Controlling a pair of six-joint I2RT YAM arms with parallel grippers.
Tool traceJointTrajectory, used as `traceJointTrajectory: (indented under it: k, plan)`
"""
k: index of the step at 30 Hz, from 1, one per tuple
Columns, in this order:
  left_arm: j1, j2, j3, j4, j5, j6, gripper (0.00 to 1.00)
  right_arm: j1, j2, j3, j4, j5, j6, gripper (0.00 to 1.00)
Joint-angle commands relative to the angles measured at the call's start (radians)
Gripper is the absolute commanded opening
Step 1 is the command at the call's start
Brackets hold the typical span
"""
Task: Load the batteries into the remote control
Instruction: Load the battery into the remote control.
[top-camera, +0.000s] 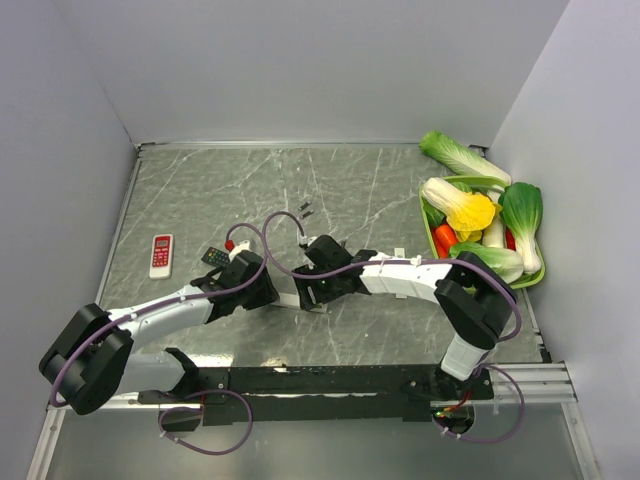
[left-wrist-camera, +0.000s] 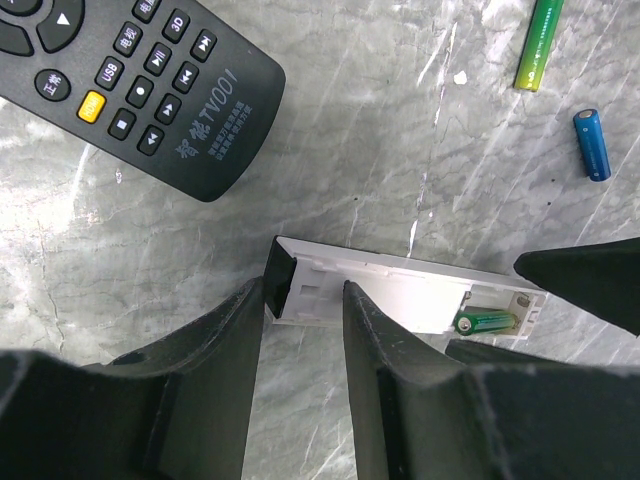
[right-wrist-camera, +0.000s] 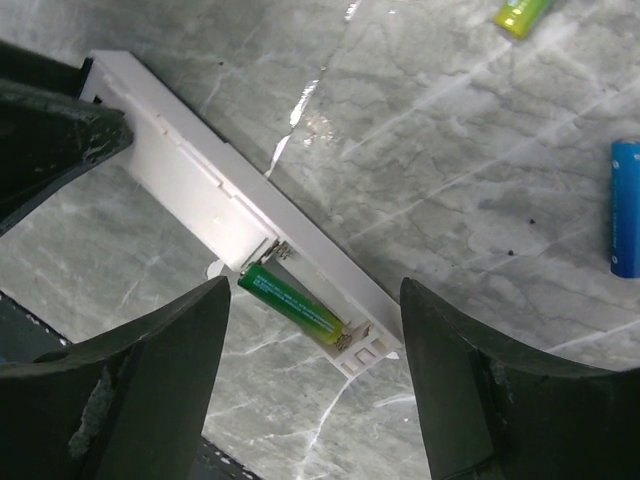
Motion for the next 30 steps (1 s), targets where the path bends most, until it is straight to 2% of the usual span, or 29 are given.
traceJointTrajectory:
  k: [1, 2, 4, 7, 10, 13, 14, 16, 17, 18, 30]
  plan:
    - [-0.006, 0.011, -0.020, -0.055, -0.008, 0.021, 0.42, -0.002, -0.075, 0.051, -0.016, -0.033, -0.104, 0.78]
    - [-0.006, 0.014, -0.020, -0.055, -0.008, 0.021, 0.42, -0.002, -0.079, 0.067, -0.024, -0.033, -0.117, 0.83]
    - [-0.006, 0.014, -0.020, -0.055, -0.009, 0.021, 0.42, -0.002, -0.092, 0.087, -0.044, -0.033, -0.166, 0.83]
    - [-0.006, 0.012, -0.020, -0.055, -0.009, 0.021, 0.42, 0.000, -0.109, 0.092, -0.046, -0.026, -0.229, 0.83]
    - [-0.006, 0.004, -0.021, -0.056, -0.011, 0.019, 0.42, 0.002, -0.122, 0.086, -0.032, -0.023, -0.303, 0.79]
    - [-0.006, 0.000, -0.023, -0.058, -0.011, 0.019, 0.42, 0.000, -0.129, 0.089, -0.023, -0.059, -0.378, 0.62]
    - [-0.006, 0.001, -0.023, -0.058, -0.011, 0.018, 0.42, 0.000, -0.126, 0.090, -0.018, -0.068, -0.406, 0.51]
    - [-0.006, 0.003, -0.021, -0.059, -0.011, 0.018, 0.42, 0.000, -0.118, 0.100, -0.012, -0.120, -0.429, 0.40]
    - [-0.006, 0.006, -0.020, -0.059, -0.009, 0.018, 0.42, 0.000, -0.113, 0.104, -0.012, -0.135, -0.427, 0.31]
    - [-0.006, 0.006, -0.020, -0.059, -0.009, 0.018, 0.42, 0.000, -0.104, 0.106, -0.009, -0.155, -0.459, 0.27]
    - [-0.006, 0.007, -0.018, -0.061, -0.009, 0.018, 0.42, 0.020, -0.021, 0.147, 0.005, -0.180, -0.506, 0.25]
